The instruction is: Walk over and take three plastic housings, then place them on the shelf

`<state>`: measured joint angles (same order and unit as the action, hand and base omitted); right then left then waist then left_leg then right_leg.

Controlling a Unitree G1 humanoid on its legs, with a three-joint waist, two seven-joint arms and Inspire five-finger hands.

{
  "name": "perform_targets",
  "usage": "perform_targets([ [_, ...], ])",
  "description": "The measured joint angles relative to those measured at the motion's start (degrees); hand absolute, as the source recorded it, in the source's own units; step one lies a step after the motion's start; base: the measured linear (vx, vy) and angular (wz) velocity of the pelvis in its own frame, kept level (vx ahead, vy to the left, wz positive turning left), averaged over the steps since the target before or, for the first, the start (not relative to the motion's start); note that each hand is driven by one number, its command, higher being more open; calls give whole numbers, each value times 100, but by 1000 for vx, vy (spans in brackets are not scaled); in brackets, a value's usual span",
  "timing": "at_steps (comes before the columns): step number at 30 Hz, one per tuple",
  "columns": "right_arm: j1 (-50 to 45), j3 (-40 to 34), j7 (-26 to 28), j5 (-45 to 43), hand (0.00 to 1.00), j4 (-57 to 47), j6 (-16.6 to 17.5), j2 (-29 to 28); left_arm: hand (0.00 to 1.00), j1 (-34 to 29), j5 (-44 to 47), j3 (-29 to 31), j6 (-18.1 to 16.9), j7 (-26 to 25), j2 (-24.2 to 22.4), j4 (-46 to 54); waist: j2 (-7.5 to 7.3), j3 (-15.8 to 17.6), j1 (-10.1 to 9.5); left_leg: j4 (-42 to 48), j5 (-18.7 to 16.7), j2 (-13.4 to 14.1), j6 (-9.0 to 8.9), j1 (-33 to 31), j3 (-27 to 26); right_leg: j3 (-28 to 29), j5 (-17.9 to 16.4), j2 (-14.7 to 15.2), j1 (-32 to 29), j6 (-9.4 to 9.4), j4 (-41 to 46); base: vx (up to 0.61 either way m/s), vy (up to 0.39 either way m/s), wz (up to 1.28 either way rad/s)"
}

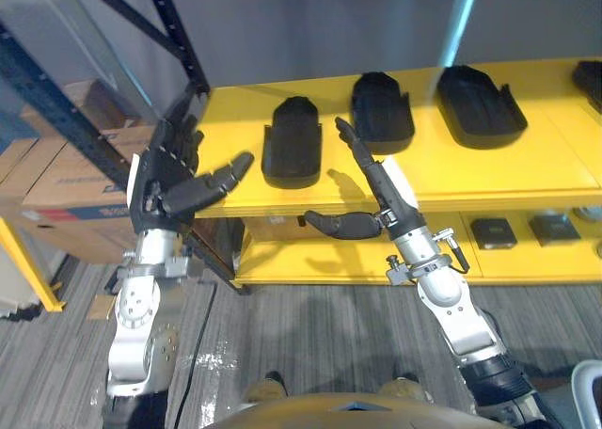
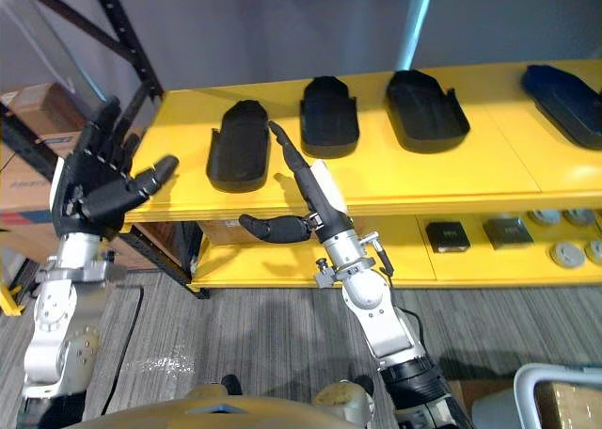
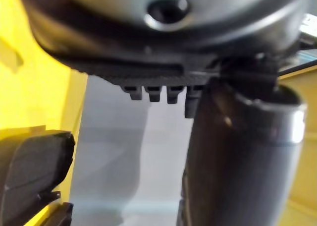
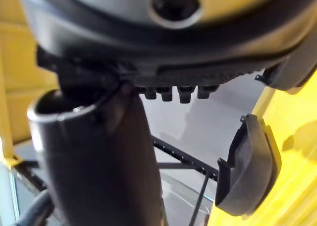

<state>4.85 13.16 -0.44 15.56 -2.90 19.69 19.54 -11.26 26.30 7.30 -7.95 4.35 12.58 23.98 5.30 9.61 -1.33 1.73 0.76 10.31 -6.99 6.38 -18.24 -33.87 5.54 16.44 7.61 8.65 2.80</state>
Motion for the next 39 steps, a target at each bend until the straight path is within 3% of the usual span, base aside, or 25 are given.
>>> perform_targets([
  [5, 470, 12, -464, 523, 100, 804, -40, 61, 100, -524, 114, -3, -837, 712, -41, 532, -101, -21, -232, 7, 21, -54, 25, -101, 216, -210, -1, 43, 62, 4, -5, -14, 11, 20],
  [7, 659, 5, -684, 675, 100, 1100, -86, 56, 100, -630, 308, -33, -957, 856, -100, 572, -92, -15, -307, 3, 41, -65, 40, -127, 232, -223, 5, 53, 71, 10, -5, 3, 14, 9],
  [11, 1160, -57, -1122, 878, 100, 1693, -326, 57, 100, -950, 758, -93, -981, 998, -309, 570, -122, 73, -342, 22, 57, -69, 43, -214, 392, -375, -4, 51, 112, 4, 2, -8, 4, 16],
  [18, 2257, -142, -1637, 896, 100, 2641, -578, 280, 100, -978, 975, -351, -985, 1008, -370, 565, -26, 442, -537, 17, 166, -87, 61, -404, 590, -571, -29, 93, 21, -23, 144, -21, 6, 15],
  [30, 3479, -45, -1639, 845, 100, 3904, -573, 766, 100, -948, 1219, -400, -1067, 981, -374, 558, 51, 1021, -687, 16, 256, -209, 133, -496, 769, -703, -173, 319, -60, -23, 494, -21, 9, 8],
  [39, 3872, 104, -1784, 845, 100, 4181, -555, 796, 100, -934, 1231, -428, -1077, 941, -374, 557, 54, 1094, -690, -1, 328, -205, 130, -644, 831, -770, -299, 396, -243, -58, 759, -38, -4, 4],
])
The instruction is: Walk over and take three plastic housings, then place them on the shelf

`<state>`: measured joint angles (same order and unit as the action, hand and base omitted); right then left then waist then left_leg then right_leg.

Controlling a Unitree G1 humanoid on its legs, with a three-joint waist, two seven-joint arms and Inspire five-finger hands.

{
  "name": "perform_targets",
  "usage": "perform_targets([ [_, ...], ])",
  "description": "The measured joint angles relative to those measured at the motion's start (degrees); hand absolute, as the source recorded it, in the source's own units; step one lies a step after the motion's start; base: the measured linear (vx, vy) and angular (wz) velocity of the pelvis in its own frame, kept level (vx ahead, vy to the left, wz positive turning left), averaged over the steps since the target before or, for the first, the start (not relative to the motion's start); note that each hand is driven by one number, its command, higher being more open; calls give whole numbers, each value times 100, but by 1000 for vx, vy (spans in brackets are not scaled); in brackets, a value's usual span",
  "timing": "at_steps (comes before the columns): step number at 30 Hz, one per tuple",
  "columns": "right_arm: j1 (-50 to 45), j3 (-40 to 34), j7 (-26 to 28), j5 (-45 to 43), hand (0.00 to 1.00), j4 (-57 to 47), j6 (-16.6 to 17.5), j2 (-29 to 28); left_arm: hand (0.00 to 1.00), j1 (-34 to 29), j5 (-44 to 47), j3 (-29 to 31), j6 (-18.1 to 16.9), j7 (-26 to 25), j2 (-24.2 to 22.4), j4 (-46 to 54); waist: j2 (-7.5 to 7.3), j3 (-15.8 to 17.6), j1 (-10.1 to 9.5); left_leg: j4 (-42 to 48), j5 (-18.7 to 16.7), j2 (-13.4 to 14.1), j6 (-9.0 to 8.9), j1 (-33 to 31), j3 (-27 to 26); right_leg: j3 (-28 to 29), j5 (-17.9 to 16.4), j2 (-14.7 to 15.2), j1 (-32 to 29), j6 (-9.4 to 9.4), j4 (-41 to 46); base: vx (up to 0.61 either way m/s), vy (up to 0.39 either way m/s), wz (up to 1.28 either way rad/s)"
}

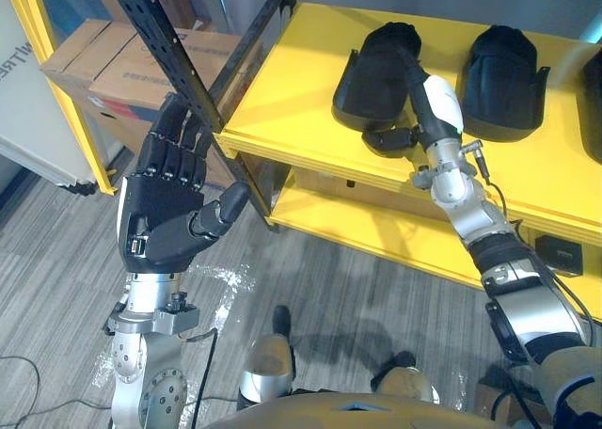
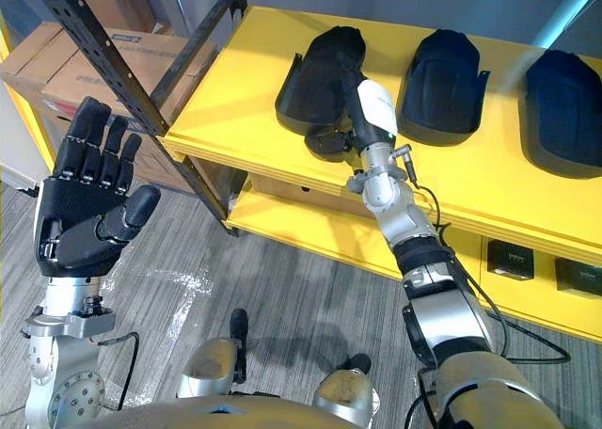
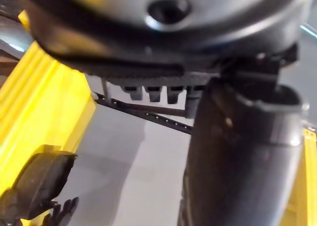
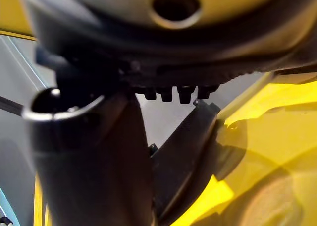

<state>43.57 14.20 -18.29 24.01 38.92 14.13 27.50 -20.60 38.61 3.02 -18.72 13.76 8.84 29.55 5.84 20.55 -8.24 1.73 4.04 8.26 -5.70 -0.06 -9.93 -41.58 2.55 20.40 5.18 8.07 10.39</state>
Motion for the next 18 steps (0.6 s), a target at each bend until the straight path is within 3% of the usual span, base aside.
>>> perform_targets([
  [18, 590, 284, -477, 275, 100, 414, -42, 158, 100, 85, 2, -271, 0, -169, 0, -18, 28, 205, -99, -12, 60, 1, -2, -40, 6, -3, -54, 53, -82, -25, 145, -31, -3, 1],
])
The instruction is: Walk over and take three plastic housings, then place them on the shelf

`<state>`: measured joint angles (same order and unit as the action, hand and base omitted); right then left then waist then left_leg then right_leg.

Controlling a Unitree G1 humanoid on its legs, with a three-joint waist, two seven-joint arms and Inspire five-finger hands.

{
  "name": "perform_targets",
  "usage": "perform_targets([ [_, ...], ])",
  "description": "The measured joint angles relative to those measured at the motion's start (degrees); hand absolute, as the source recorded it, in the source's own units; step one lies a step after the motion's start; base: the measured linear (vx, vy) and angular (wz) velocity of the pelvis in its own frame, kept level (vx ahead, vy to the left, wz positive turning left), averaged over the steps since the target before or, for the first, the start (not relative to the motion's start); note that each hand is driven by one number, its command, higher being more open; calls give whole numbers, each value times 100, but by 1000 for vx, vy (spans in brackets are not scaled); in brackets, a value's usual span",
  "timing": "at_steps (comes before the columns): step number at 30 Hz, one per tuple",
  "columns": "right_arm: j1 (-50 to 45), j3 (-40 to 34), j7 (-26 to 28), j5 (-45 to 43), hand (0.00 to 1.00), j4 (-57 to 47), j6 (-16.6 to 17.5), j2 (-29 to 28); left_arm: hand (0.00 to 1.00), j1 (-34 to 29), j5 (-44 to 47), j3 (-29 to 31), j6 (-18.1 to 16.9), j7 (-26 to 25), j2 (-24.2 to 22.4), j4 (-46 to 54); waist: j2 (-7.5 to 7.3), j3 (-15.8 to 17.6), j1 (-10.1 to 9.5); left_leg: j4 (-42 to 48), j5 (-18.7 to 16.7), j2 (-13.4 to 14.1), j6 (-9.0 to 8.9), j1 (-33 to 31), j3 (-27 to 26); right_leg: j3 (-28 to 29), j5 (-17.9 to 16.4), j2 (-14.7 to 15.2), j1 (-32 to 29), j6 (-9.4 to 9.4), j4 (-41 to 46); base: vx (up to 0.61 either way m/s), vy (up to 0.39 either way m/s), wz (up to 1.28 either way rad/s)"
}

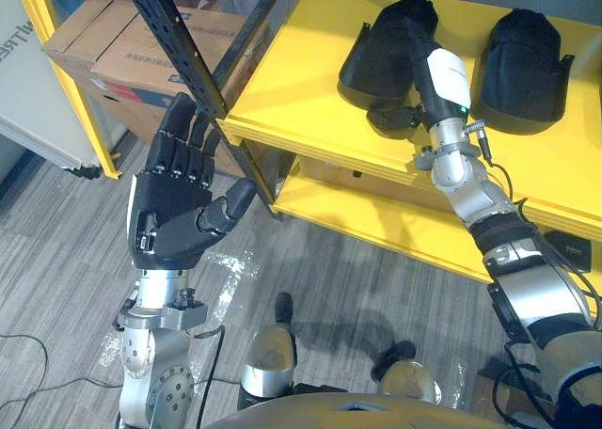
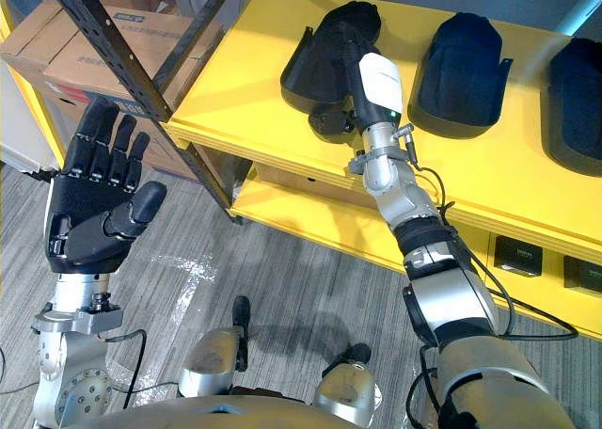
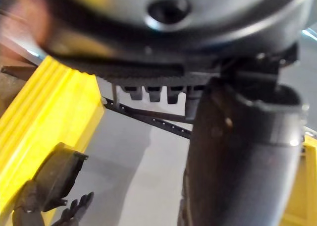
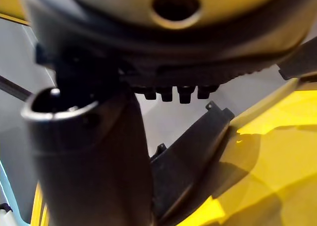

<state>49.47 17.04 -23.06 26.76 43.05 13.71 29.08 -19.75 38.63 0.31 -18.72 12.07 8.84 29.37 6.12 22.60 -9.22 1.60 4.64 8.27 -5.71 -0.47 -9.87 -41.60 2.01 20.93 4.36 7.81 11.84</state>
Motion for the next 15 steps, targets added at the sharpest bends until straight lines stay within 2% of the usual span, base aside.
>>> perform_targets([
  [15, 143, 19, -50, 106, 100, 188, -342, 25, 100, 7, 0, -275, 3, -59, 2, -252, 22, -11, 10, -193, 129, 1, -20, 140, -32, -2, 3, -7, 48, 0, -5, -30, -6, 0],
])
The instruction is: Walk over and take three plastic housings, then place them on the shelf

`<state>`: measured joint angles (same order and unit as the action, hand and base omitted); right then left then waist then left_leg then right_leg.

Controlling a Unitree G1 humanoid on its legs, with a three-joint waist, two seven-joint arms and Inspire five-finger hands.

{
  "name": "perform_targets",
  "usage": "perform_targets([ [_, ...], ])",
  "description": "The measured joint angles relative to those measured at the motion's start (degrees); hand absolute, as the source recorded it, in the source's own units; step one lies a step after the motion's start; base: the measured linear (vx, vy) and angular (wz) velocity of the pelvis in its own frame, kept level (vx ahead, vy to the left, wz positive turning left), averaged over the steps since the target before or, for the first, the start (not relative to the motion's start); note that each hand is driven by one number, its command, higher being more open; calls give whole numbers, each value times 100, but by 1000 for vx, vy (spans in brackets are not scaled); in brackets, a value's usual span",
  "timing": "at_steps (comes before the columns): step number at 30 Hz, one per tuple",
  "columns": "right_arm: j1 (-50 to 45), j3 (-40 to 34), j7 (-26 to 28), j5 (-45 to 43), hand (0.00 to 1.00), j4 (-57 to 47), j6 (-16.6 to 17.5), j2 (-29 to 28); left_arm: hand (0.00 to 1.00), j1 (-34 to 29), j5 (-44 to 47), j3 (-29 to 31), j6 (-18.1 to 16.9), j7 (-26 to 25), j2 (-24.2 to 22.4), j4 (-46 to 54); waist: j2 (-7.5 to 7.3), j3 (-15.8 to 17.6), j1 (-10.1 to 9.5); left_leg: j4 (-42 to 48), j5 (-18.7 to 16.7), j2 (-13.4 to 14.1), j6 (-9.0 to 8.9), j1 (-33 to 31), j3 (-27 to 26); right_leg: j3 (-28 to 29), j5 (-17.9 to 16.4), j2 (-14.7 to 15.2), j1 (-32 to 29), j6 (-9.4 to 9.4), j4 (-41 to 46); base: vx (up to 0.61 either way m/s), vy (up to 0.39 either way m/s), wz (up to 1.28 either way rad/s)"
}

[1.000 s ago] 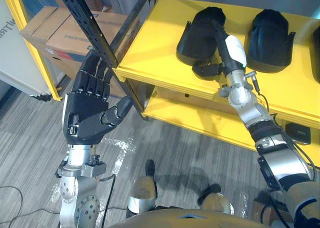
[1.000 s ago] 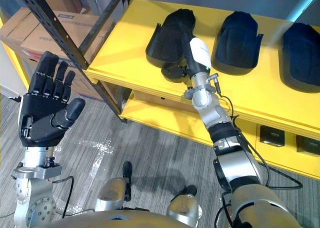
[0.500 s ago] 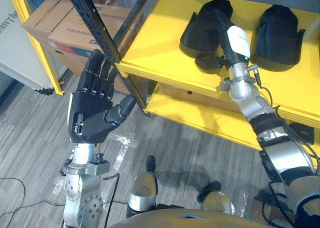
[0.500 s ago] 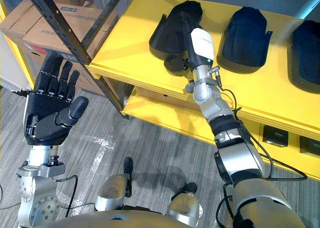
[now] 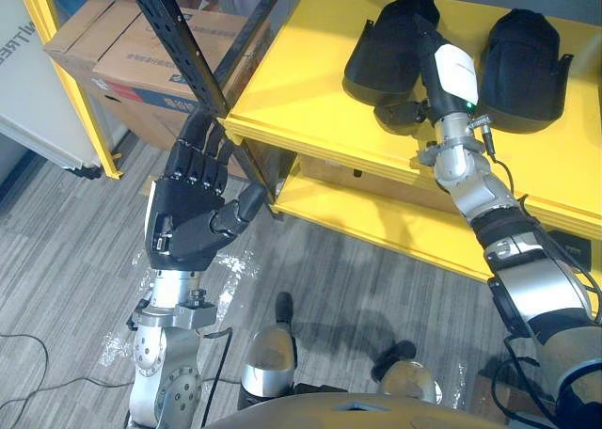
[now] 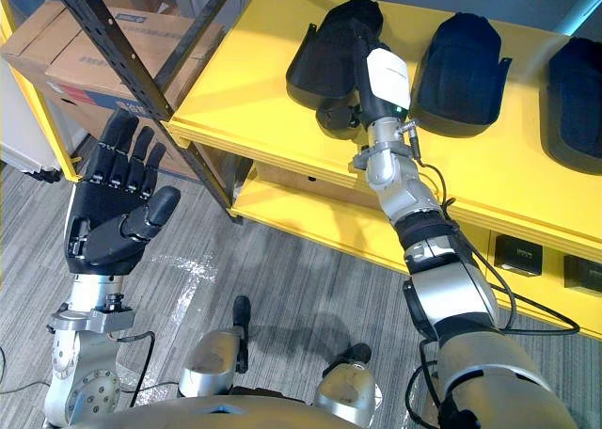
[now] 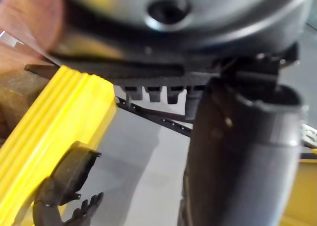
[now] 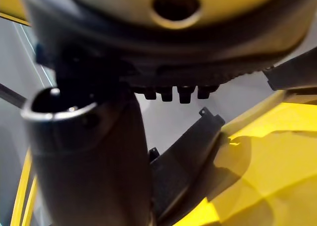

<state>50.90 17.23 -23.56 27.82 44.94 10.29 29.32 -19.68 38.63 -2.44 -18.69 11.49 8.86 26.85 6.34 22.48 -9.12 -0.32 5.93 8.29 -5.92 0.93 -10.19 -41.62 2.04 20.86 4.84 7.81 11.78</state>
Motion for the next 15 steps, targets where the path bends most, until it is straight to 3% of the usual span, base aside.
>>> perform_targets([
  [5, -8, 0, 1, 116, 100, -1, -55, 44, 100, 8, 0, 0, 0, 3, 1, -21, 78, -56, -1, -108, 50, 0, 3, 71, -47, 10, 53, -45, 44, 40, -119, 0, 0, 0],
  [11, -299, 1, 222, 120, 100, -63, 142, 44, 100, 7, 0, -17, 23, 7, 3, -313, 108, -260, -8, -244, 67, 30, -14, 260, -125, 17, 158, -180, 233, 75, -421, -4, -13, -5],
  [15, -1118, 15, 353, 124, 100, -1212, 308, 34, 100, 2, -109, -27, 23, -119, 5, -403, 75, -516, -3, -318, 75, 49, -26, 314, -283, 109, 347, -320, 290, 91, -785, 27, -12, -14],
])
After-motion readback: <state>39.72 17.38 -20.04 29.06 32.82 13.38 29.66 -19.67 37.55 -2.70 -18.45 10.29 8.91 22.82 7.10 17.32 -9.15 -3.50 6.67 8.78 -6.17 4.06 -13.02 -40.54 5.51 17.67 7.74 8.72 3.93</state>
